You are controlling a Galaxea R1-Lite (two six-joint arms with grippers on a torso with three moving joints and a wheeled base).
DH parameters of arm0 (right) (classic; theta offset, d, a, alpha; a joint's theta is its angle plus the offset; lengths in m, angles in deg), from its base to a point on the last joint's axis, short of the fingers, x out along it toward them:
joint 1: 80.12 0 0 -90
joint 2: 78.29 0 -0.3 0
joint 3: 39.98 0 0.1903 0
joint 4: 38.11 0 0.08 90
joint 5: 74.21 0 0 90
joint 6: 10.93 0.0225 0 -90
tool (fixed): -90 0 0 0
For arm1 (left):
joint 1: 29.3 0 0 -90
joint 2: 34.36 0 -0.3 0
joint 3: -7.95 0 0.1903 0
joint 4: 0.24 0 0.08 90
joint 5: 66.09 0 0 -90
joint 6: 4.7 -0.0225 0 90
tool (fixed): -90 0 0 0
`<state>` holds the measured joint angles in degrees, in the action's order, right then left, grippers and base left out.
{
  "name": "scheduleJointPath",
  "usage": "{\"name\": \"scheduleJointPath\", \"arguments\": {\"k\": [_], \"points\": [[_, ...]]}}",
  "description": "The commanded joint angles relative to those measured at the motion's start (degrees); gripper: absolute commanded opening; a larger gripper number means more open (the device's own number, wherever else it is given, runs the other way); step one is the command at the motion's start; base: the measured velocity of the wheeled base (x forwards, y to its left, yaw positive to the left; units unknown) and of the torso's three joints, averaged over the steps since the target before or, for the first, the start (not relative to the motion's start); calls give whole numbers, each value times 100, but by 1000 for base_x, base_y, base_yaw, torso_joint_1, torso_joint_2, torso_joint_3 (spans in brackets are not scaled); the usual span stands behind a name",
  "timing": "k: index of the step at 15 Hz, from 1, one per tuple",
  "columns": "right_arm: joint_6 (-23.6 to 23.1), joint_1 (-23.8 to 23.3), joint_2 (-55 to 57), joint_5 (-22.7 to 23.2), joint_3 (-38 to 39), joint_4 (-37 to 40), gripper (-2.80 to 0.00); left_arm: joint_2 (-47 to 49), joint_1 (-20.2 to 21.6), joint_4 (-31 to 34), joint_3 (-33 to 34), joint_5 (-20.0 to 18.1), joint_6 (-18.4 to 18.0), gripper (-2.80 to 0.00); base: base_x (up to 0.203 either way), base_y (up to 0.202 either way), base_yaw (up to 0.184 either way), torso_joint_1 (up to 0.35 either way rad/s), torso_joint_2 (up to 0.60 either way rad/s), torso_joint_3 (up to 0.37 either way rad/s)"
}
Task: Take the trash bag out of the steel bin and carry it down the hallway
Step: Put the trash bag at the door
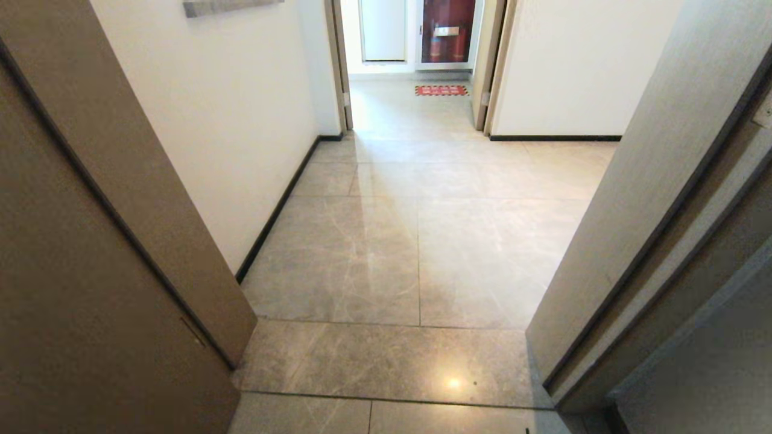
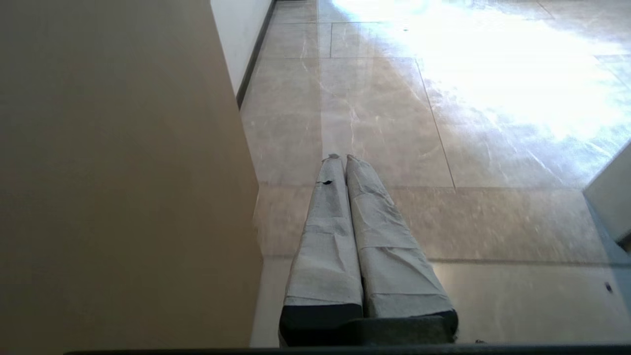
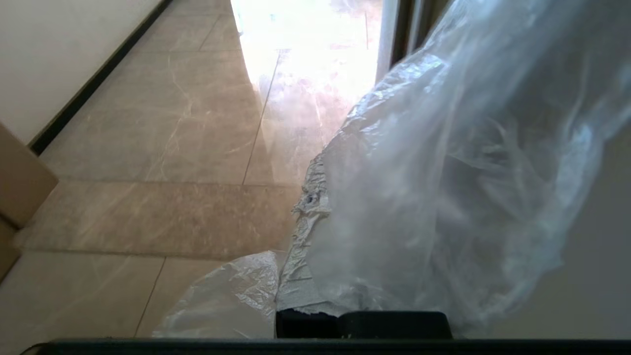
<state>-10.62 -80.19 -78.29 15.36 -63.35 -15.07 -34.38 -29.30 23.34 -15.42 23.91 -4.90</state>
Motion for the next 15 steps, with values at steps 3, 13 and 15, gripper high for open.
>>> {"name": "scheduleJointPath", "arguments": {"k": [3,13,15], "points": [[5,-1,9,-1,9,-2,-280,-6,0,-4,0,0,3,-280,192,0,0,5,1,2],[5,-1,9,-1,9,-2,-280,-6,0,-4,0,0,3,-280,194,0,1,3,2,4],[5,-1,9,-1,9,-2,-280,-6,0,-4,0,0,-6,-280,191,0,2,2,0,4]]}}
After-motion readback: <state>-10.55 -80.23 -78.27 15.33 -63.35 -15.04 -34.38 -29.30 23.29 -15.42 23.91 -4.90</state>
